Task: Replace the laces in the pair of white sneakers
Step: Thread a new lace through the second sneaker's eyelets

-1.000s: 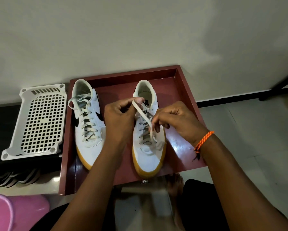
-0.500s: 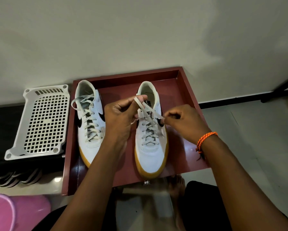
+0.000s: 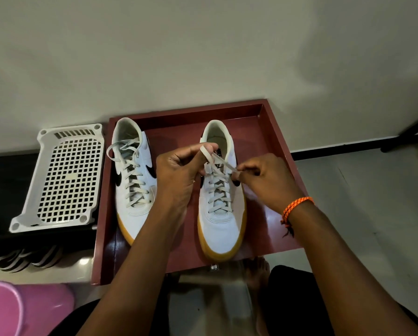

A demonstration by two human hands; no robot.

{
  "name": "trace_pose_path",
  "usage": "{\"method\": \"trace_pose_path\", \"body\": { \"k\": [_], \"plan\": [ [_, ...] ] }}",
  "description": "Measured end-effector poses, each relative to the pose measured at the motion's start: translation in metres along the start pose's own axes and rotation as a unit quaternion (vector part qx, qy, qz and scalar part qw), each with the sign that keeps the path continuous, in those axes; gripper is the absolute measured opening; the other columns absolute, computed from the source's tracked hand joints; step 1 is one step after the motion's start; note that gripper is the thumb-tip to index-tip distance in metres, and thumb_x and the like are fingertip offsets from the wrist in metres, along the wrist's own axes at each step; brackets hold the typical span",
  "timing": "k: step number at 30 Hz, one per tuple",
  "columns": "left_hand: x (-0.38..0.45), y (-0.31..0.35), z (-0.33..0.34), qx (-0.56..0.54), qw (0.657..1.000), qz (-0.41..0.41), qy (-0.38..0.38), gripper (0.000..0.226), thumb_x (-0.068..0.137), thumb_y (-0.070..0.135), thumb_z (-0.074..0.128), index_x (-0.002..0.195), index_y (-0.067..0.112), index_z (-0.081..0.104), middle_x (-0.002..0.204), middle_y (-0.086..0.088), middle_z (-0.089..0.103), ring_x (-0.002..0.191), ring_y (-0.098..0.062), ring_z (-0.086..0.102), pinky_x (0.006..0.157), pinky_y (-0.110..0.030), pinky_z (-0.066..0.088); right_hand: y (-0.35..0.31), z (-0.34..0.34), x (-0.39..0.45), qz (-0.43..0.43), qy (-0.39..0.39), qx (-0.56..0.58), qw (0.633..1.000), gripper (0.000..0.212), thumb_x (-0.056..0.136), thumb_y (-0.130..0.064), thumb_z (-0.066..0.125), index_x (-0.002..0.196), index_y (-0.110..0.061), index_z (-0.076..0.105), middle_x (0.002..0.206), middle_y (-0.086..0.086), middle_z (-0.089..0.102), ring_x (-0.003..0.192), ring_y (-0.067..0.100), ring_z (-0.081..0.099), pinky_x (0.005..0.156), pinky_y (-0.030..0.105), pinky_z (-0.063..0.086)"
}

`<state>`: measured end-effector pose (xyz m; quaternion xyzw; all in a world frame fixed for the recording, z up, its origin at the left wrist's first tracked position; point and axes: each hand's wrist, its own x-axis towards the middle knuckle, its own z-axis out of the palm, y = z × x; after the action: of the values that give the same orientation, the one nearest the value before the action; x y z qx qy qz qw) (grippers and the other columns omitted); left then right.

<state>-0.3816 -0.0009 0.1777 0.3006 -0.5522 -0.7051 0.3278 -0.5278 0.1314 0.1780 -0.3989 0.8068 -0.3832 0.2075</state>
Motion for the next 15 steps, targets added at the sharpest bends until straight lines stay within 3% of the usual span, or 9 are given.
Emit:
{"method": "trace_pose_path", "body": {
  "k": [2,4,7,10,12,15],
  "plan": [
    [0.001,0.000,-0.001,-0.014,1.000,-0.010,-0.002,0.019,0.096,0.014,0.077,0.108,0.001,0.082,0.089,-0.012,0.077,0.080,-0.017,0.070,0.078,-0.034,0.060,0.007,-0.006,0.000,0.021,0.037,-0.052,0.998,0.016,0.092,-0.022,0.072,0.079,-0.029,0.080,0.050,-0.011,0.057,0.049,0.009,0.050,0.054,0.033,0.042],
    [0.001,0.000,-0.001,-0.021,1.000,-0.018,-0.004,0.018,0.095,0.016,0.078,0.104,0.002,0.083,0.094,-0.016,0.078,0.090,-0.027,0.074,0.093,-0.048,0.061,0.001,-0.007,-0.001,0.000,0.075,-0.054,0.996,0.019,0.094,-0.019,0.067,0.101,-0.032,0.079,0.050,-0.007,0.048,0.049,0.009,0.045,0.053,0.034,0.043],
    [-0.001,0.002,0.001,-0.002,1.000,-0.008,-0.006,0.017,0.097,0.014,0.076,0.099,-0.002,0.081,0.101,-0.018,0.080,0.100,-0.035,0.077,0.092,-0.046,0.062,-0.020,0.004,-0.004,-0.049,0.058,0.040,0.996,0.028,0.102,-0.021,0.064,0.129,-0.029,0.070,0.064,-0.006,0.052,0.058,0.007,0.051,0.059,0.025,0.049],
    [-0.001,0.001,0.001,0.000,1.000,-0.009,-0.020,0.017,0.097,0.012,0.075,0.106,-0.002,0.081,0.098,-0.021,0.079,0.096,-0.039,0.077,0.093,-0.049,0.062,-0.031,0.018,-0.007,-0.091,0.027,0.057,0.994,0.013,0.104,-0.022,0.064,0.110,-0.023,0.075,0.076,-0.005,0.067,0.070,0.011,0.064,0.064,0.029,0.054],
    [-0.001,0.001,0.001,-0.002,1.000,-0.012,-0.022,0.018,0.097,0.012,0.075,0.108,0.000,0.082,0.090,-0.017,0.078,0.085,-0.033,0.076,0.087,-0.046,0.063,-0.027,0.019,-0.006,-0.082,0.009,0.049,0.995,0.014,0.103,-0.020,0.066,0.096,-0.020,0.078,0.074,-0.003,0.070,0.065,0.014,0.064,0.061,0.035,0.052],
    [0.000,0.002,-0.003,0.005,1.000,-0.005,-0.010,0.019,0.097,0.016,0.076,0.108,0.002,0.082,0.086,-0.009,0.076,0.069,-0.013,0.063,0.071,-0.028,0.054,-0.009,0.006,-0.002,-0.006,-0.020,-0.015,1.000,0.016,0.097,-0.020,0.071,0.085,-0.021,0.082,0.059,-0.003,0.065,0.053,0.013,0.057,0.059,0.036,0.053]
  ]
}}
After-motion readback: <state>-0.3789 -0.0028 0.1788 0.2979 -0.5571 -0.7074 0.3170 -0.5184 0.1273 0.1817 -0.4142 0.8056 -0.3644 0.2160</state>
